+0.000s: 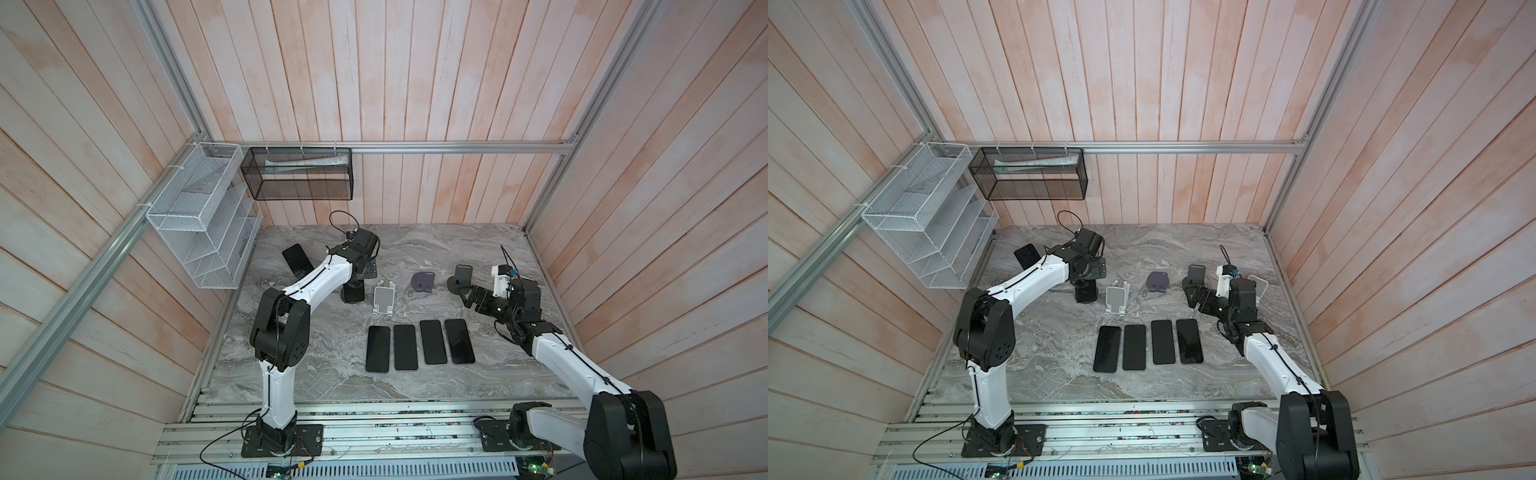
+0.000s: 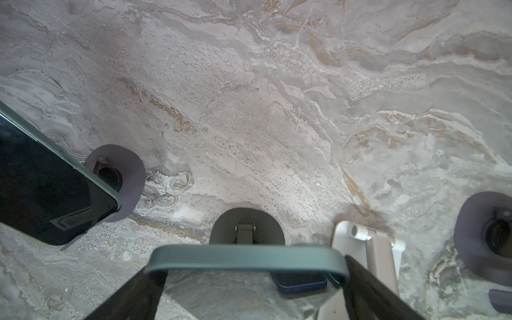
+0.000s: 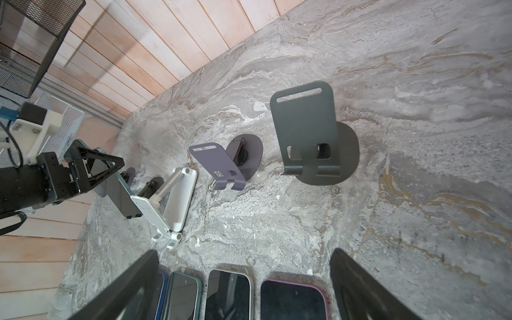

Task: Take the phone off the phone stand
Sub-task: 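Lower the left gripper onto the green-edged phone on the black round stand and close, then lift the green-edged phone off its stand and carry it toward the flat phones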

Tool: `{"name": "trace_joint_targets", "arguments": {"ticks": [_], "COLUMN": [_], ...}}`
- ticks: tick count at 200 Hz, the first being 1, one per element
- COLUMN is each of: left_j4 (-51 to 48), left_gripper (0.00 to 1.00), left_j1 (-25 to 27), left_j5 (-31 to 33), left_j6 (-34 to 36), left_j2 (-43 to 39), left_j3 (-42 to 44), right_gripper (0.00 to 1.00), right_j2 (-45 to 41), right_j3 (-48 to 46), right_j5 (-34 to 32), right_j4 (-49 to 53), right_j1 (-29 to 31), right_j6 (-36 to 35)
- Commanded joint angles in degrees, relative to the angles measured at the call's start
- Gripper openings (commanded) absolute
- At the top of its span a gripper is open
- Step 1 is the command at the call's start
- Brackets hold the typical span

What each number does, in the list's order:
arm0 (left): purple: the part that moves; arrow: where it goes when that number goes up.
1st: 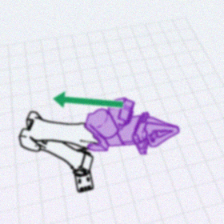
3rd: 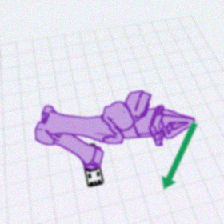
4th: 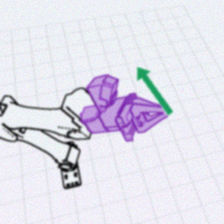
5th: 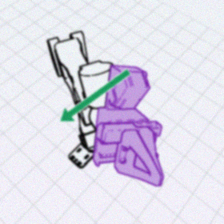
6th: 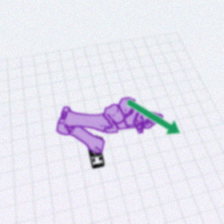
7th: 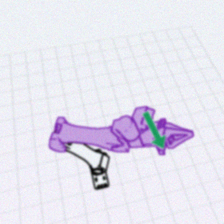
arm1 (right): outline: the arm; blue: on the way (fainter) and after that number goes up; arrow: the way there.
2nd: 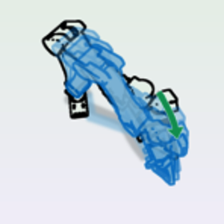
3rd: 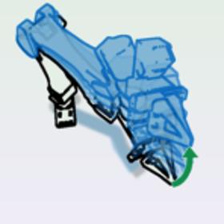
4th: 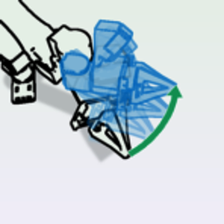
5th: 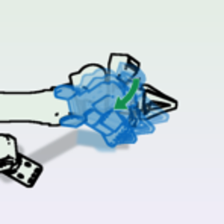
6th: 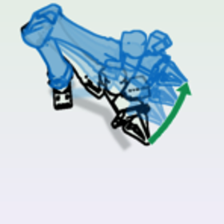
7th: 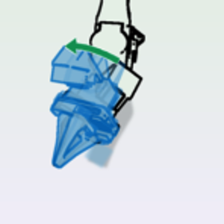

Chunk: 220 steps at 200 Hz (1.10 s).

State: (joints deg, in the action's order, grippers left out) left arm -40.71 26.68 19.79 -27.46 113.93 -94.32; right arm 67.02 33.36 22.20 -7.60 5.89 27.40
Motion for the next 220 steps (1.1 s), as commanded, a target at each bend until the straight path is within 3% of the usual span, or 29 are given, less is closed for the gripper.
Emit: {"name": "trace_joint_targets", "arguments": {"ticks": [1, 115, 162, 220], "left_j4": [1.97, 5.99, 8.28, 9.35], "left_gripper": [1.0, 0.82, 0.65, 0.63], "left_j1": [-0.4, -0.52, -0.42, 0.12], "left_j5": [0.43, 3.28, 2.9, 3.76], "left_j6": [-1.46, 1.27, 3.36, 4.91], "left_j2": [1.12, -0.68, -2.48, -8.71], "left_j3": [-1.13, 2.79, 4.69, 7.21], "right_gripper": [0.96, 0.89, 0.88, 0.87], "right_j2": [0.73, 1.94, -0.49, -0.48], "right_j3": [0.11, -0.33, -1.2, -1.11], "right_j5": [0.77, -1.44, -4.35, -4.79], "right_j4": [-0.92, -1.02, -1.18, -0.93], "right_j1": [0.61, 1.14, 1.26, 1.92], "right_j6": [-0.41, 0.02, 0.36, 0.29]}}
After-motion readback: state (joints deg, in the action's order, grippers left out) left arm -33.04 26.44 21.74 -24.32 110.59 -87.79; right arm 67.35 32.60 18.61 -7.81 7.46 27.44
